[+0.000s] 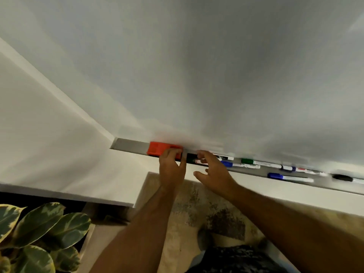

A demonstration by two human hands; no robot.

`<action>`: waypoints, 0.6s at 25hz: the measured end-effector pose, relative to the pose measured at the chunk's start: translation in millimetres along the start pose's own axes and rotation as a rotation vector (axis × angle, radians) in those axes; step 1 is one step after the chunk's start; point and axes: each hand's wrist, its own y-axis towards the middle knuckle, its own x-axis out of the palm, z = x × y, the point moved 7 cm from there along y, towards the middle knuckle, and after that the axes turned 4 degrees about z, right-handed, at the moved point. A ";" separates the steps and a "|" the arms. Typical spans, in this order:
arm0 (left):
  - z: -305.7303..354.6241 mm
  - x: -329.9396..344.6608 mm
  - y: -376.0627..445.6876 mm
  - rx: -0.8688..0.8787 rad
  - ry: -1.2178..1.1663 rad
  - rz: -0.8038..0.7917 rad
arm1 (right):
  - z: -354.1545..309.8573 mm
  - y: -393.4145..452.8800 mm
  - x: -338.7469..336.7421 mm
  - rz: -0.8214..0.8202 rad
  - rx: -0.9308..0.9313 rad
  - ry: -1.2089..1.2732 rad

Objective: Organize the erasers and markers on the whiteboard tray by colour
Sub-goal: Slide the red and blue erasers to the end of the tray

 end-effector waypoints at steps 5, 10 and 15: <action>85.4 98.3 -63.7 0.038 -0.199 -0.324 | 64.6 -57.4 -91.9 0.226 0.149 0.016; 164.9 192.3 -135.3 0.037 -0.265 -0.639 | 145.1 -136.3 -201.0 0.561 0.318 0.061; 251.5 269.2 -207.8 0.091 -0.243 -0.836 | 227.0 -213.6 -292.9 0.707 0.418 0.079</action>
